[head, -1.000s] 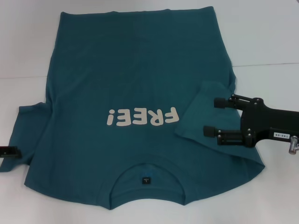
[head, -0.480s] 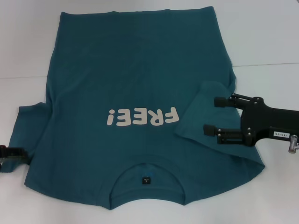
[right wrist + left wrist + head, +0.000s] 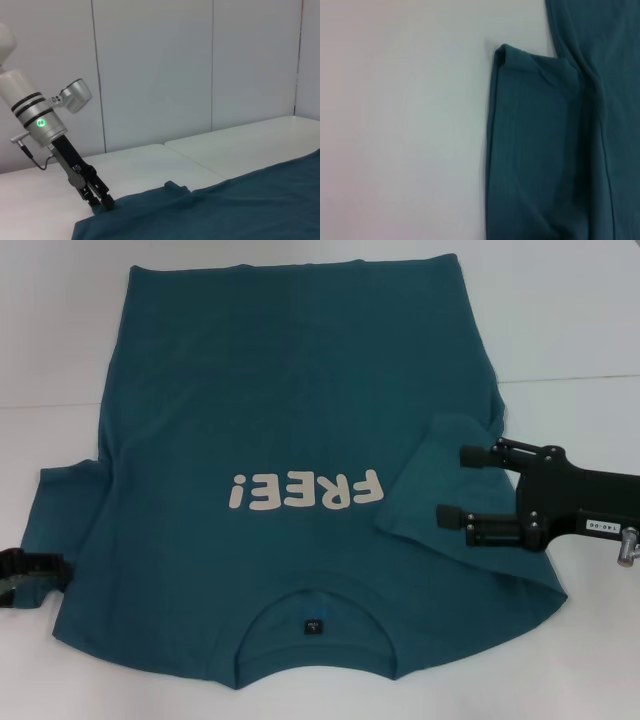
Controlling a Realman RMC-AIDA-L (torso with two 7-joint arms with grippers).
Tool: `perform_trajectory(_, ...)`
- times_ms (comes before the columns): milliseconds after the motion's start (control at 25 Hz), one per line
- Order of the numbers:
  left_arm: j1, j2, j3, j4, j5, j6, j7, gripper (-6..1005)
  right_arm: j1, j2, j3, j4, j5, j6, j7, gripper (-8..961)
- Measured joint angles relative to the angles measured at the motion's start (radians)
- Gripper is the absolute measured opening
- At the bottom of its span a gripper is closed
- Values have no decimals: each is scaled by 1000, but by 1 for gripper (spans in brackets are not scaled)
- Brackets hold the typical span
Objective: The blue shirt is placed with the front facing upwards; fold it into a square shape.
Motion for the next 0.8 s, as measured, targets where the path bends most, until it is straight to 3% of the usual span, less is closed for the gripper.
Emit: perform_trajectory(800, -21, -5, -4, -2, -4, -5, 3, 920, 0, 0, 0, 5, 0, 3, -9, 915)
